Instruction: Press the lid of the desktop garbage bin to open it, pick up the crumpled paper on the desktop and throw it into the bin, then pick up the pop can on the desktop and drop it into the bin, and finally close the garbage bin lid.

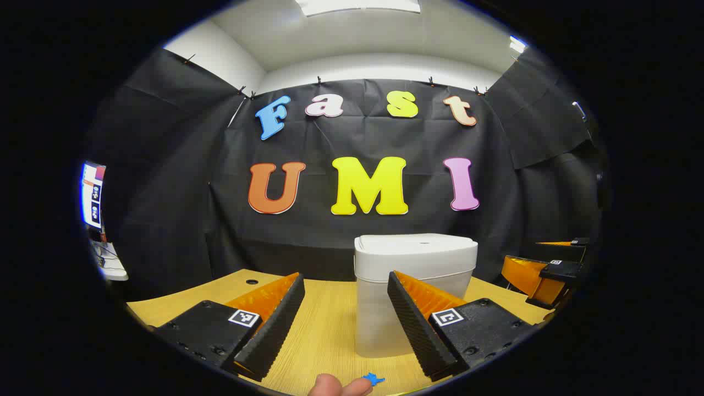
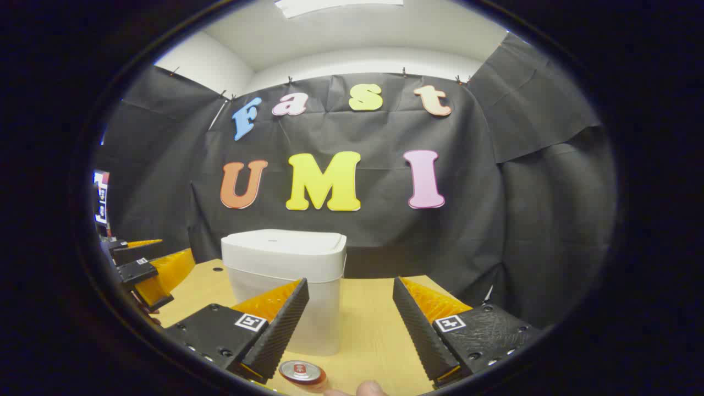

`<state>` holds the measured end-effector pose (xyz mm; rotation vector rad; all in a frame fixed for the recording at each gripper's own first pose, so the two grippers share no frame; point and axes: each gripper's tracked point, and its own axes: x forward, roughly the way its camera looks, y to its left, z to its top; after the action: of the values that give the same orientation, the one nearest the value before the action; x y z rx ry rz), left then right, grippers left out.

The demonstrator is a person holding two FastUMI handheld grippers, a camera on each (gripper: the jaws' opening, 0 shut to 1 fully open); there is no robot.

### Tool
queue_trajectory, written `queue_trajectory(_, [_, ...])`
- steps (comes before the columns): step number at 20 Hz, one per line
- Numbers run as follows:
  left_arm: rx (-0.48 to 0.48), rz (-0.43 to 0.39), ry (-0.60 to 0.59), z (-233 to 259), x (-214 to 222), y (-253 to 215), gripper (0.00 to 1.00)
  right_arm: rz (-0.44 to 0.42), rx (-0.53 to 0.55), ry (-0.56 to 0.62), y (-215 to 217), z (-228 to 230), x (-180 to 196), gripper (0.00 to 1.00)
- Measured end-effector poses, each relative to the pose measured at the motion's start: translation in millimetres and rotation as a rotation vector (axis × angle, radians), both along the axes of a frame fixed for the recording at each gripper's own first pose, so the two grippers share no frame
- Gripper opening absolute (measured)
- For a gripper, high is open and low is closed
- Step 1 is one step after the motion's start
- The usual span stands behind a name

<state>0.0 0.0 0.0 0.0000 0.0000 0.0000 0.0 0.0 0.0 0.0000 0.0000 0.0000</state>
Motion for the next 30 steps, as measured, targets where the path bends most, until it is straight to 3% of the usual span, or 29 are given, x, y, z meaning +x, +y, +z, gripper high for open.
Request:
queue_trajectory(23, [-0.026, 0.017, 0.031, -8.4, 0.0, 2.6, 0.98, 0.001, 0.009, 0.000, -6.1, 1.1, -2.1, 0.95])
queue_trajectory(27, [-0.011, 0.005, 0.040, -10.5, -0.8, 1.0, 0.98, 0.039, -0.020, 0.000, 4.2, 11.6, 6.0, 0.95])
queue_trajectory(30, [-0.024, -0.017, 0.036, -11.3, -3.1, -1.8, 0.98, 0.123, -0.003, 0.031, 19.9, 17.2, 18.1, 0.95])
